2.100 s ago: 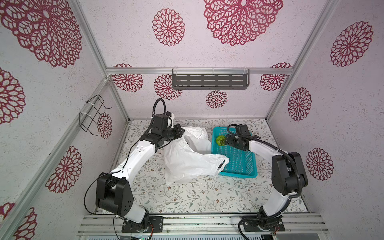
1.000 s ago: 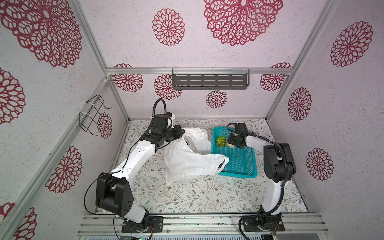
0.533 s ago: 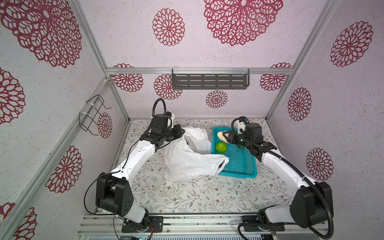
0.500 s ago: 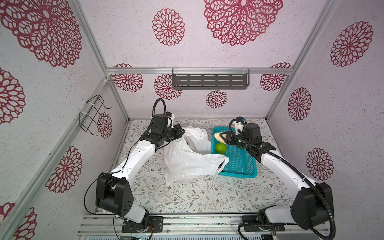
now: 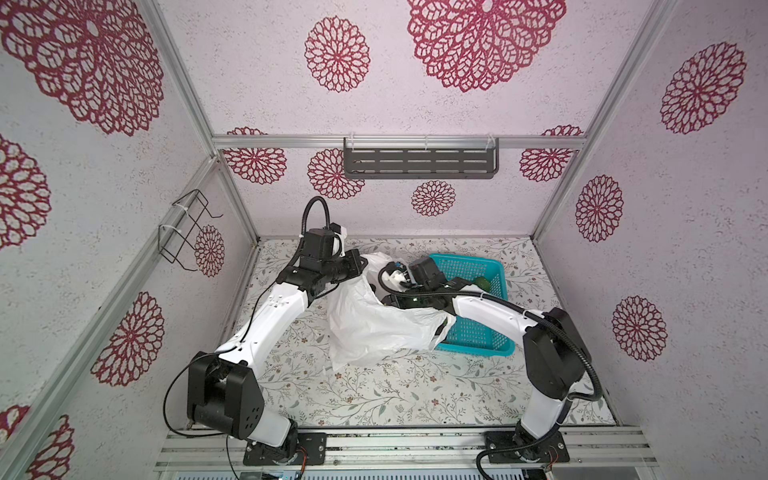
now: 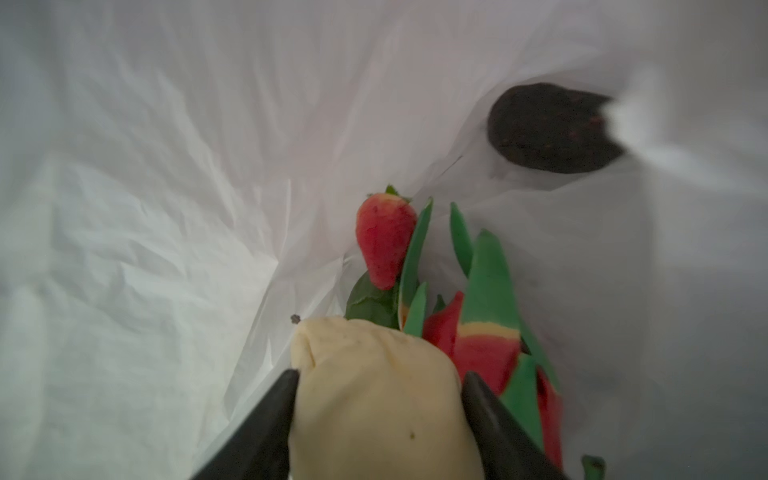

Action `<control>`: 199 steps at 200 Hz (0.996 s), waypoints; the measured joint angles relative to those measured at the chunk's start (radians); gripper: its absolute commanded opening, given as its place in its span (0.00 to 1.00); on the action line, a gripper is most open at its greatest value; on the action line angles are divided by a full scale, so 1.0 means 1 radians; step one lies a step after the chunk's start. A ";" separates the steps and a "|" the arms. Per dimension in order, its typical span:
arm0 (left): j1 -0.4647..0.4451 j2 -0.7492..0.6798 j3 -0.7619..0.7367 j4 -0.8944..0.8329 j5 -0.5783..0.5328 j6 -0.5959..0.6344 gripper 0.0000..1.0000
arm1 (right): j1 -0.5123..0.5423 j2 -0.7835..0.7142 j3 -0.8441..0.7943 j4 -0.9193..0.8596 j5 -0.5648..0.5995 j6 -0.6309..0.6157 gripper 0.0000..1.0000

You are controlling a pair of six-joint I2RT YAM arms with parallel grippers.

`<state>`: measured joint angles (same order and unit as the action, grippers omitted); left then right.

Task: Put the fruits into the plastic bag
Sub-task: 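Carry the cream fruit into the bag and open the right gripper, then move the right gripper back and grasp the green bumpy melon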

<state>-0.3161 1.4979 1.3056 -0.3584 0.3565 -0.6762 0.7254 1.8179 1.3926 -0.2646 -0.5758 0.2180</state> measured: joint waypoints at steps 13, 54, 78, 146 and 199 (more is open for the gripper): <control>0.000 -0.011 -0.001 0.002 -0.002 0.002 0.00 | 0.025 -0.001 0.006 -0.019 -0.003 -0.026 0.93; 0.000 -0.018 -0.014 -0.001 -0.007 0.003 0.00 | -0.016 -0.109 -0.095 0.011 0.053 -0.034 0.99; 0.000 -0.018 -0.014 0.002 -0.008 0.004 0.00 | -0.114 -0.259 -0.206 0.080 0.091 0.004 0.99; 0.000 -0.015 -0.014 0.003 -0.007 0.010 0.00 | -0.359 -0.530 -0.373 0.169 0.332 0.099 0.99; 0.000 -0.003 -0.014 0.002 -0.006 0.010 0.00 | -0.396 -0.299 -0.372 0.095 0.433 0.135 0.99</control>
<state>-0.3161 1.4948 1.2915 -0.3565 0.3504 -0.6659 0.3298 1.5188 1.0206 -0.1692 -0.1425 0.3534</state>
